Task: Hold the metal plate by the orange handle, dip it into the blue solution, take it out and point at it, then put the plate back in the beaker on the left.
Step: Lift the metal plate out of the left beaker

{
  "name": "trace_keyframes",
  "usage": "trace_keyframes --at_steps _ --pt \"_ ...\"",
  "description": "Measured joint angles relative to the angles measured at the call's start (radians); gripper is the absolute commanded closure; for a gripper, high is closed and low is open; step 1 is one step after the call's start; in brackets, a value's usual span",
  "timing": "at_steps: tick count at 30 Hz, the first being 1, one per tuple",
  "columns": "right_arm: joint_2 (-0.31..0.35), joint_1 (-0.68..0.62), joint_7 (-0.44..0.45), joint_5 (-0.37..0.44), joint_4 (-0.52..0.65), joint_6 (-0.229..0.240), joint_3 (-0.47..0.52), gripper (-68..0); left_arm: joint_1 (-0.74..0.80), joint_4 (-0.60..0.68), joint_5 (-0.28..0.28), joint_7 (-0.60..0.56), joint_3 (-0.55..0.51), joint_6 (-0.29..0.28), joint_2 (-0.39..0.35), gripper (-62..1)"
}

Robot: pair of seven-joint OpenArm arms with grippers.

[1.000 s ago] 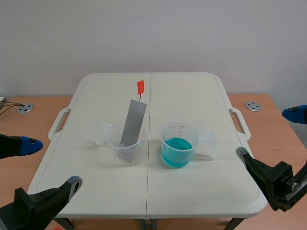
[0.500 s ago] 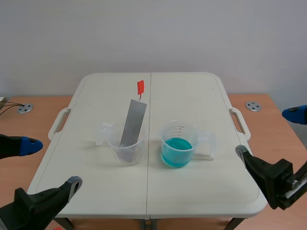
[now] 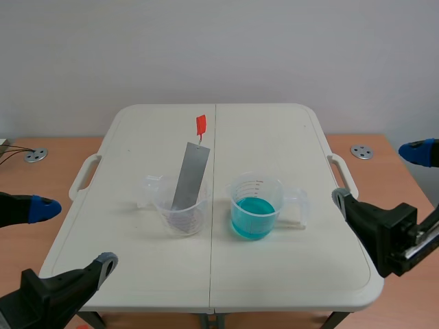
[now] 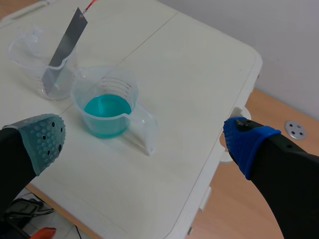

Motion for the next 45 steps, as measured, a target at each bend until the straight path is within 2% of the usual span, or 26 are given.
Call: trace_keyframes --at_steps 1,2,5,6,8,13,19,20,23,28,31,35,40,45 --pt "0.0 0.01 -0.01 0.015 0.0 0.0 0.0 -66.3 0.0 0.0 0.001 0.0 0.0 0.0 0.0 -59.6" --pt "0.0 0.02 -0.016 0.025 0.0 0.0 0.0 -66.3 0.0 0.0 0.003 0.0 0.0 0.0 0.0 -48.3" --pt "0.0 0.061 -0.055 0.066 0.0 0.0 -0.022 -66.3 0.0 0.0 0.03 0.001 0.0 0.0 0.0 -7.1" --pt "0.0 0.076 -0.075 0.074 0.0 0.0 -0.034 -66.3 0.0 0.0 0.029 0.0 0.0 0.0 0.0 0.0" --pt "-0.002 0.104 -0.099 0.104 0.0 0.0 -0.06 -66.3 0.003 -0.001 0.057 -0.013 0.0 0.0 0.0 -1.6" --pt "-0.058 0.192 -0.157 0.107 -0.008 0.0 -0.105 -66.3 0.05 -0.002 0.08 -0.042 0.0 0.0 0.0 -1.6" --pt "-0.116 0.286 -0.201 0.109 -0.055 0.0 -0.18 -66.3 0.213 -0.002 0.103 -0.042 0.0 0.007 -0.018 -1.7" --pt "-0.119 0.302 -0.202 0.109 -0.066 0.0 -0.192 -66.3 0.247 -0.002 0.116 -0.039 0.0 0.017 -0.018 -1.7" --pt "-0.128 0.359 -0.212 0.117 -0.108 0.0 -0.236 -66.3 0.354 -0.005 0.209 0.008 -0.001 0.033 -0.018 -1.6" --pt "-0.145 0.453 -0.227 0.141 -0.193 0.0 -0.301 -66.3 0.476 -0.074 0.232 -0.008 -0.001 0.031 -0.017 -1.6" --pt "-0.167 0.514 -0.229 0.142 -0.251 0.0 -0.332 -66.3 0.48 -0.148 0.232 -0.014 -0.001 0.03 -0.017 -1.6" --pt "-0.199 0.594 -0.229 0.142 -0.319 0.0 -0.373 -66.3 0.461 -0.24 0.23 -0.078 0.005 0.031 -0.017 -1.6" --pt "-0.237 0.681 -0.23 0.143 -0.394 0.0 -0.434 -66.3 0.452 -0.333 0.229 -0.099 0.053 0.031 -0.017 -1.6" --pt "-0.281 0.757 -0.236 0.169 -0.499 0.004 -0.478 -66.3 0.442 -0.424 0.315 -0.156 0.103 0.03 -0.017 -1.6"
